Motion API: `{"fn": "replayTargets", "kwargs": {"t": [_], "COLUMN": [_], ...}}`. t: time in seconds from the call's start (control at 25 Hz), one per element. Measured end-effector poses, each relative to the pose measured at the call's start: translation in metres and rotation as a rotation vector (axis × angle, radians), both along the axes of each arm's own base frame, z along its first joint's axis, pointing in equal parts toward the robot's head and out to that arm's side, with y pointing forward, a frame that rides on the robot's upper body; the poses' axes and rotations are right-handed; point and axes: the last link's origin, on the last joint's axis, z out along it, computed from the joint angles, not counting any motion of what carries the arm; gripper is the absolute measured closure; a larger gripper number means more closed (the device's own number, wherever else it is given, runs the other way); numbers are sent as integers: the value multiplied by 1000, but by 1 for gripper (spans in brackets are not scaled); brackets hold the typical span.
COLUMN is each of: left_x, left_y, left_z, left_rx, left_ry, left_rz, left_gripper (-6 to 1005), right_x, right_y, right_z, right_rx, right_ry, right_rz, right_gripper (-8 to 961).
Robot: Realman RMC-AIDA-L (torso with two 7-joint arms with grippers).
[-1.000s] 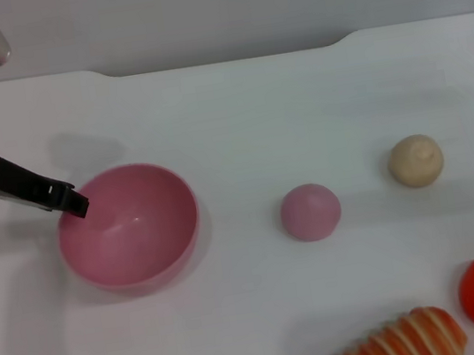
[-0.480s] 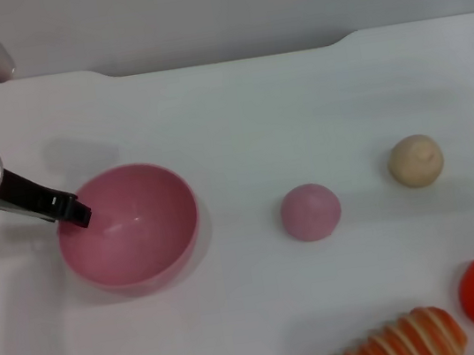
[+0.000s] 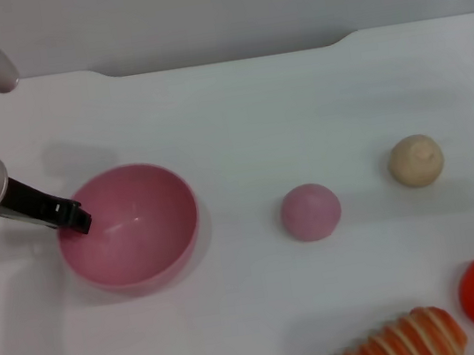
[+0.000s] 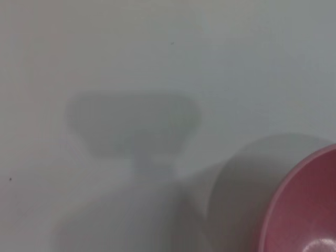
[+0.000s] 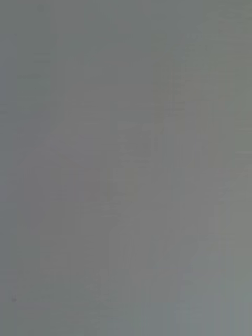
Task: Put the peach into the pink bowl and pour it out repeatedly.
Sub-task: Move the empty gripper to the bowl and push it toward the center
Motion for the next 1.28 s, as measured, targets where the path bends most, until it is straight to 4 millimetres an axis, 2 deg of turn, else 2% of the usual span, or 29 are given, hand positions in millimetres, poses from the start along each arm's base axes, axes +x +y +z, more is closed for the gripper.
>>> {"fn": "replayTargets", "kwargs": {"t": [0.32, 0.64, 0.84, 0.96, 1.04, 1.16, 1.28], "left_x": [-2, -3, -1, 1, 3, 10, 26], "left_y": [3, 3, 3, 5, 7, 11, 17], "left_z": [1, 2, 0, 1, 2, 2, 2], "left_rx": [34, 38, 26, 39, 54, 68, 58], "left_ry": [5, 3, 6, 3, 0, -20, -53], "left_rz": [-11, -10, -13, -28, -43, -65, -99], "left_gripper": [601, 952, 952, 952, 952, 953, 953], "right_x": [2, 4, 2, -9, -24, -50, -77], "right_y": [-2, -3, -3, -3, -3, -5, -4], "right_z": [0, 3, 17, 37, 57, 80, 96], "right_rx": [0, 9, -50, -194, -340, -568, -770], "right_ry": [7, 28, 188, 309, 344, 304, 185], "right_rz": [-5, -10, 79, 208, 304, 402, 410], "right_gripper": [406, 407, 407, 407, 407, 407, 407]}}
